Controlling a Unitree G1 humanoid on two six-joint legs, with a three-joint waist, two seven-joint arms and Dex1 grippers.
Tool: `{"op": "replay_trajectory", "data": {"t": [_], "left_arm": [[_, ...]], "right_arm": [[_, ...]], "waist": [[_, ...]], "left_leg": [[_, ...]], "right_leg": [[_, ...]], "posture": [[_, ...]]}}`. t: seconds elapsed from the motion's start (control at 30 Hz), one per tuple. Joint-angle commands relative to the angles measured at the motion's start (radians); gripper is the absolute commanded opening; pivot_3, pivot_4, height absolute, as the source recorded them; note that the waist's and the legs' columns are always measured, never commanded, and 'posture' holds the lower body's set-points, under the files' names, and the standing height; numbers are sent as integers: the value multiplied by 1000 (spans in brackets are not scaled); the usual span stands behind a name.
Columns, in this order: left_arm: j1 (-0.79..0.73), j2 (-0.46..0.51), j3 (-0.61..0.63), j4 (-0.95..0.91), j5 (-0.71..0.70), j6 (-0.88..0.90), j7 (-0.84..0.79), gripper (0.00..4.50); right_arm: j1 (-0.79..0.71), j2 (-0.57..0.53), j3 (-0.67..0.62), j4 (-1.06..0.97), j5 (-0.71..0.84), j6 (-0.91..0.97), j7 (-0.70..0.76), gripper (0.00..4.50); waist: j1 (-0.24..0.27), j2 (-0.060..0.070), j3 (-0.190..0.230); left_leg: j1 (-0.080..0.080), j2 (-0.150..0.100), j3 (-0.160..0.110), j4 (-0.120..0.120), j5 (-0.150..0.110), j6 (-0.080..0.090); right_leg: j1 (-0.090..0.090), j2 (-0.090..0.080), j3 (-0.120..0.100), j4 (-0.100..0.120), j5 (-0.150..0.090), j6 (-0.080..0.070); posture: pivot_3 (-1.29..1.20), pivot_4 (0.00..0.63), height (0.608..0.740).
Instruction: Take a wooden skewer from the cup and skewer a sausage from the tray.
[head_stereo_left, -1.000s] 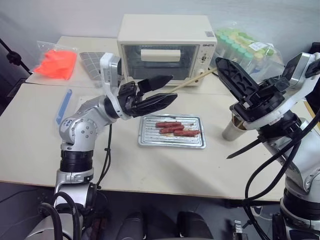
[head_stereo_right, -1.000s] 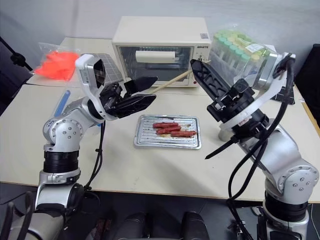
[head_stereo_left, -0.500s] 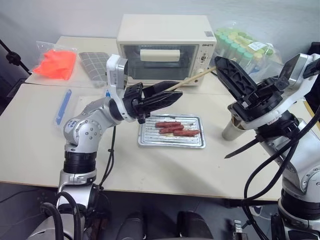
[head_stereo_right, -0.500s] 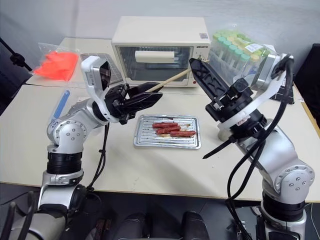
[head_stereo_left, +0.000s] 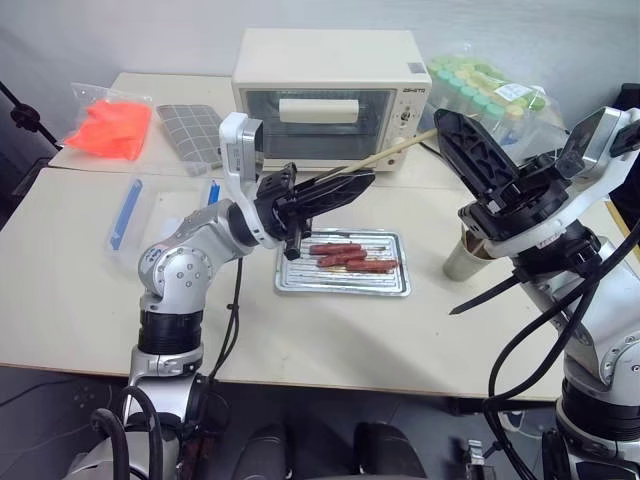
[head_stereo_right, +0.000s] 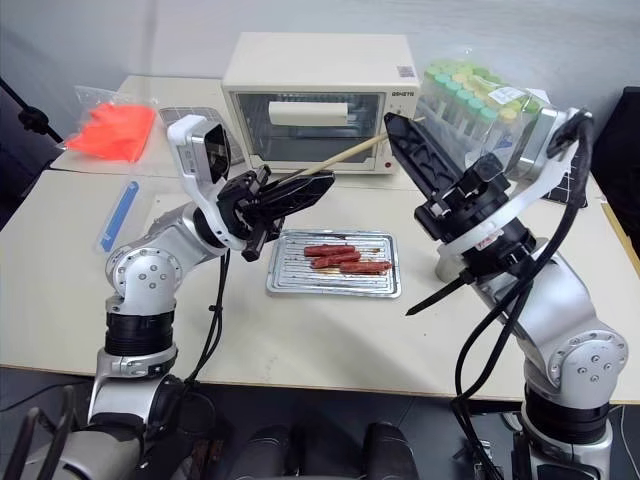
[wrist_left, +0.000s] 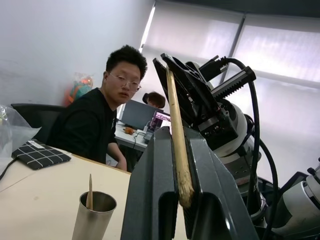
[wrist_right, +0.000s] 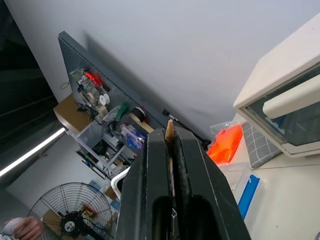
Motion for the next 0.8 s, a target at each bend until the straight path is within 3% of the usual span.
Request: {"op": "replay_trajectory", "data": {"t": [0.03,0.13,0.43,0.67,0.8], "left_arm": [[-5,-3,20,-33,-29,-7,11,56],[-7,4,18,-25,-26,-2,15,56],[-32,-5,47,-18,-57,7,57,2280],[-35,-16,56,-28,-90,20,76,2280],[-24,-18,45,-37,-81,9,76,1422]], "right_arm": [[-1,3,-15,-14,-2,-13,15,0],[0,2,-15,-11,-6,-13,16,0],[-1,-1,-21,-3,-15,-15,12,0],[6,7,-13,-1,-30,-13,13,0],[-4,13,-16,0,-29,-21,11,0]], "waist": [[0,0,0],[0,0,0],[0,0,0],[0,0,0],[0,0,0]], "left_leg": [[0,0,0,0,0,0],[0,0,0,0,0,0],[0,0,0,0,0,0],[0,0,0,0,0,0],[0,0,0,0,0,0]], "right_leg": [[0,0,0,0,0,0],[0,0,0,0,0,0],[0,0,0,0,0,0],[0,0,0,0,0,0],[0,0,0,0,0,0]], "posture": [[0,150,740],[0,150,740],[0,150,740],[0,150,740],[0,150,740]]}}
